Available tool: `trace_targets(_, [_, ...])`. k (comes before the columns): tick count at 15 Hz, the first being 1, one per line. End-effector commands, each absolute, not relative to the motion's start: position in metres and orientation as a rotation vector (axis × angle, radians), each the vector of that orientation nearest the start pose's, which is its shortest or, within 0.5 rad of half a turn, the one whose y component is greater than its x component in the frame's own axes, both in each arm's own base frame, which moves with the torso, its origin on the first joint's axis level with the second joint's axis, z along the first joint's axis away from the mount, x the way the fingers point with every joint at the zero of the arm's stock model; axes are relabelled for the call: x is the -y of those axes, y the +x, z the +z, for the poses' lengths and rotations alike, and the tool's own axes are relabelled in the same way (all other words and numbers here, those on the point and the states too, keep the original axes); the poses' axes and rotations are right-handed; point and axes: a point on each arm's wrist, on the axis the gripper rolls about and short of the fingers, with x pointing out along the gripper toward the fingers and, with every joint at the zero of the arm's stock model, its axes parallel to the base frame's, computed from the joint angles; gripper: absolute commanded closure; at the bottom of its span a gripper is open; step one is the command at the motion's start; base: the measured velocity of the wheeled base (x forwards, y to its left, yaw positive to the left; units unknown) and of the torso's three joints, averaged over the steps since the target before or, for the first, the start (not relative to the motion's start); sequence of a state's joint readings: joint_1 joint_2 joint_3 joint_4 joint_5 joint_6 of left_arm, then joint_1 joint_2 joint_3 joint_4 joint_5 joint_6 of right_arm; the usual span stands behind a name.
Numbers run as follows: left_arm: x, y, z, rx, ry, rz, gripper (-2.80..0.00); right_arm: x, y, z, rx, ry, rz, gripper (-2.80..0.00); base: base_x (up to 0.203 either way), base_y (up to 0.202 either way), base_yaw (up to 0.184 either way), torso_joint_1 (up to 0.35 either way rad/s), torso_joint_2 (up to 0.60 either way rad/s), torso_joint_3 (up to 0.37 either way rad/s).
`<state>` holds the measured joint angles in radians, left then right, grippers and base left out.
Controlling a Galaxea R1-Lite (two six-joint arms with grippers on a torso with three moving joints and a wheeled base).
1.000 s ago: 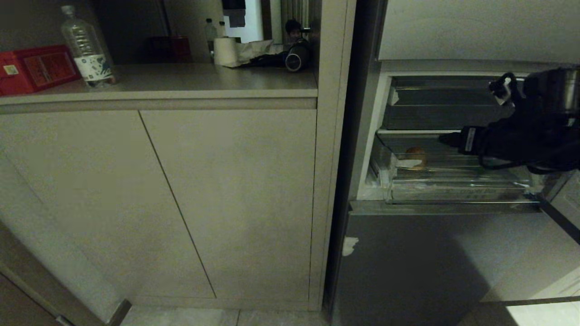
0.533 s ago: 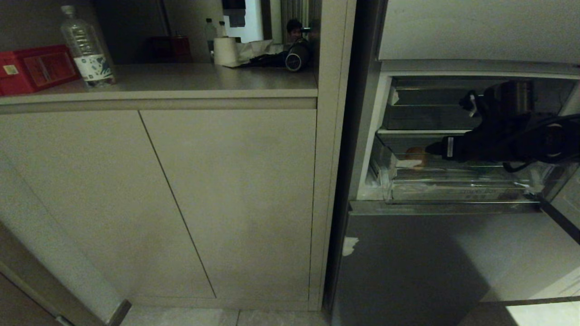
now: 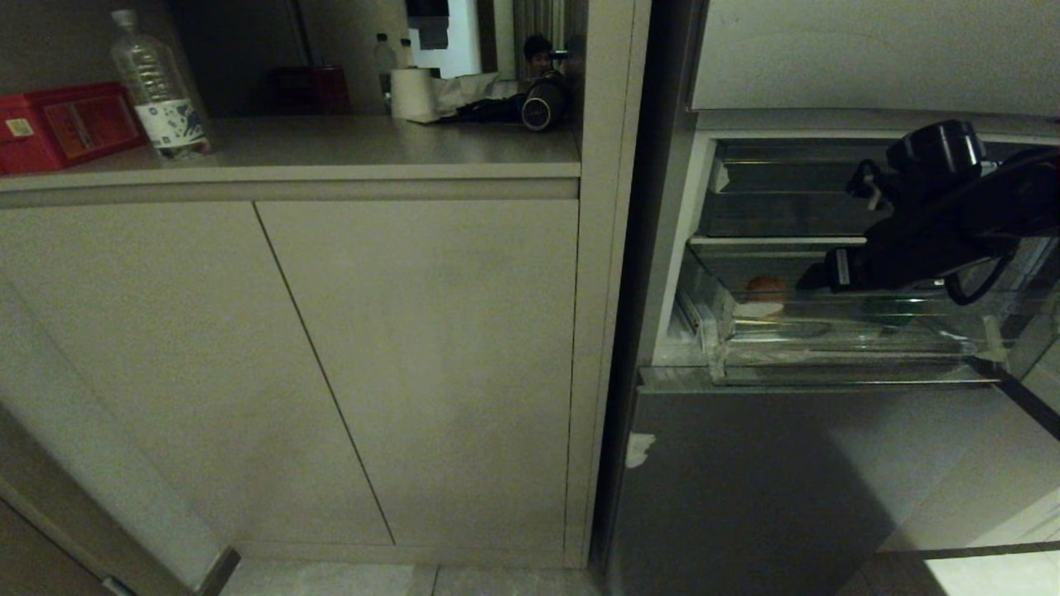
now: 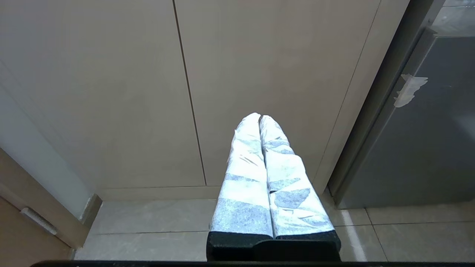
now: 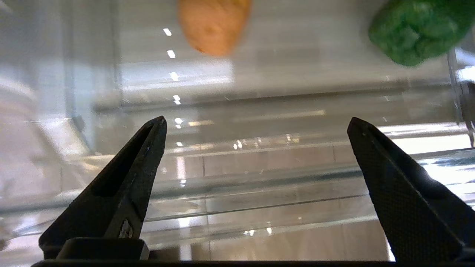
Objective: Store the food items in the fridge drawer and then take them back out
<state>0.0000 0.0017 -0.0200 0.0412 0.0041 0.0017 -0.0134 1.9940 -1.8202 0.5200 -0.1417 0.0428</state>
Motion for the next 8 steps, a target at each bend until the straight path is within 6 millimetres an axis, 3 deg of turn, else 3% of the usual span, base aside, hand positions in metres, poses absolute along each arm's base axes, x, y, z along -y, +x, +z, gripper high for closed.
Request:
trace_targets(1, [0.0, -0.024, 0.077, -0.025, 0.002, 0.005, 0.0, 0.015, 0.387, 0.251, -0.764, 0.003, -0.172, -2.8, 0.0, 0.0, 0.0, 0.0, 0.0, 0.0])
trace_targets(8, [0.0, -0.024, 0.077, -0.025, 0.002, 0.005, 0.0, 0.021, 0.371, 0.253, -0.851, 0.009, -0.186, -2.8, 0.0, 0.0, 0.0, 0.0, 0.0, 0.0])
